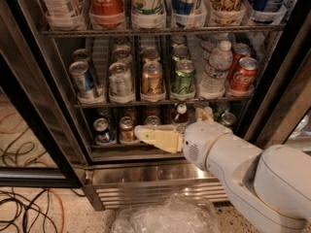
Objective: Pick green can from middle shelf of fridge
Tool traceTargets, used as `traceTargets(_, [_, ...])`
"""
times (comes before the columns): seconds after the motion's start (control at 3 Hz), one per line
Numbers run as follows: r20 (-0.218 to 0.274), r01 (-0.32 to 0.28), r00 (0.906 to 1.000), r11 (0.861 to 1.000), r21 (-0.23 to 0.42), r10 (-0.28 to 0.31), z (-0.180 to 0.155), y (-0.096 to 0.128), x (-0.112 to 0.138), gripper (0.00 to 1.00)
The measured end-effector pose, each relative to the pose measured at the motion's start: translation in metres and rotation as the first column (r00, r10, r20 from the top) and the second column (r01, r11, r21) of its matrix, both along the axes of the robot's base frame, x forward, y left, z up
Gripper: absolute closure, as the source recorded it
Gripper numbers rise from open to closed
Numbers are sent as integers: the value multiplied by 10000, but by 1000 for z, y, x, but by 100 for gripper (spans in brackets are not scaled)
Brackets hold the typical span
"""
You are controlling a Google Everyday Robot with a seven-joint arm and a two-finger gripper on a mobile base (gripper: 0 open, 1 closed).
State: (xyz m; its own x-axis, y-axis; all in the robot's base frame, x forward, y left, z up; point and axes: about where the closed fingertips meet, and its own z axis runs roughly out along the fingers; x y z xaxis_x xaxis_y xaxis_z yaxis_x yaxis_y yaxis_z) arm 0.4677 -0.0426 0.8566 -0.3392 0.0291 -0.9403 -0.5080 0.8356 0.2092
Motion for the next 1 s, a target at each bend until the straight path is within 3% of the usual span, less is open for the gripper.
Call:
traceTargets(0.33, [-56, 510, 9987, 9987, 47, -510, -11, -11, 7, 0])
traceTargets(0.67, [315, 964, 9950, 9946, -372, -953, -15, -21, 11, 0])
traceTargets(1.0, [1158, 1350, 9858, 9842, -1147, -1217, -13, -29, 12, 0])
